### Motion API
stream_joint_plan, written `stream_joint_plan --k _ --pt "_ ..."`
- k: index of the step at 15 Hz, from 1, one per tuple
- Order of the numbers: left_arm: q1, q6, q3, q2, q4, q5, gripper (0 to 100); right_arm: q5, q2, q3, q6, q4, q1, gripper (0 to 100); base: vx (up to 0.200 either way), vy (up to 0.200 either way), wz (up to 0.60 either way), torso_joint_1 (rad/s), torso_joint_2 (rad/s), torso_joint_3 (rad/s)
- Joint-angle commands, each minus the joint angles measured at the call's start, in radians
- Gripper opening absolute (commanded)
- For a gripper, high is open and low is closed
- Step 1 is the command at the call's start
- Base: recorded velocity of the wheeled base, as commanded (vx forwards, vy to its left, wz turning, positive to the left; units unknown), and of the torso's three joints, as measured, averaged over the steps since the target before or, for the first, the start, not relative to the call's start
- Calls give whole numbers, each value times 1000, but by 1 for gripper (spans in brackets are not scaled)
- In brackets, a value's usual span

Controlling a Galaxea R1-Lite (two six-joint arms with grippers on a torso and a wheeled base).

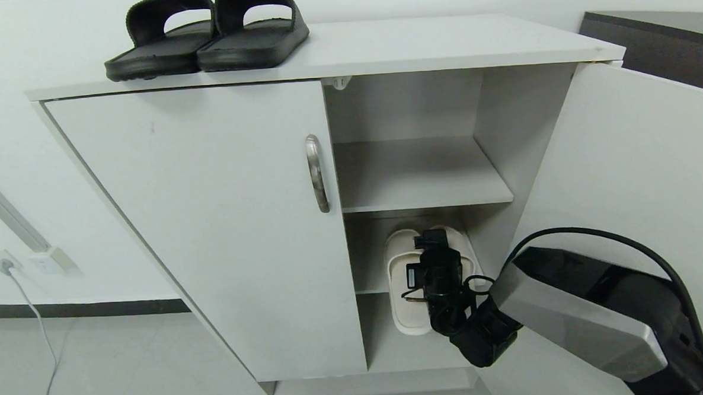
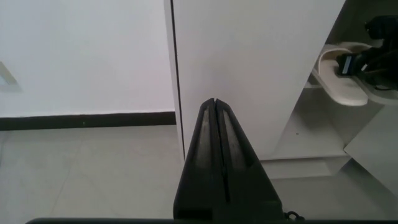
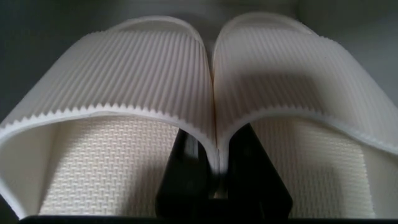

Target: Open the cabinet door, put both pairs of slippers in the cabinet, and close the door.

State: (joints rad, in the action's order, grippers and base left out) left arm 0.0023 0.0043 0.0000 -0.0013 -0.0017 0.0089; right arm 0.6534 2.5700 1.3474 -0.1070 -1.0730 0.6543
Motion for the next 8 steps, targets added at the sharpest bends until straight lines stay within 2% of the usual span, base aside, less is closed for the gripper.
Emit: stream_joint_plan --k 1,8 --pt "1 0 0 1 0 0 0 -24 52 99 0 47 -25 0 0 0 0 0 0 0" --pt "1 0 0 1 0 2 0 -72 99 389 0 294 -68 0 0 0 0 0 0 0"
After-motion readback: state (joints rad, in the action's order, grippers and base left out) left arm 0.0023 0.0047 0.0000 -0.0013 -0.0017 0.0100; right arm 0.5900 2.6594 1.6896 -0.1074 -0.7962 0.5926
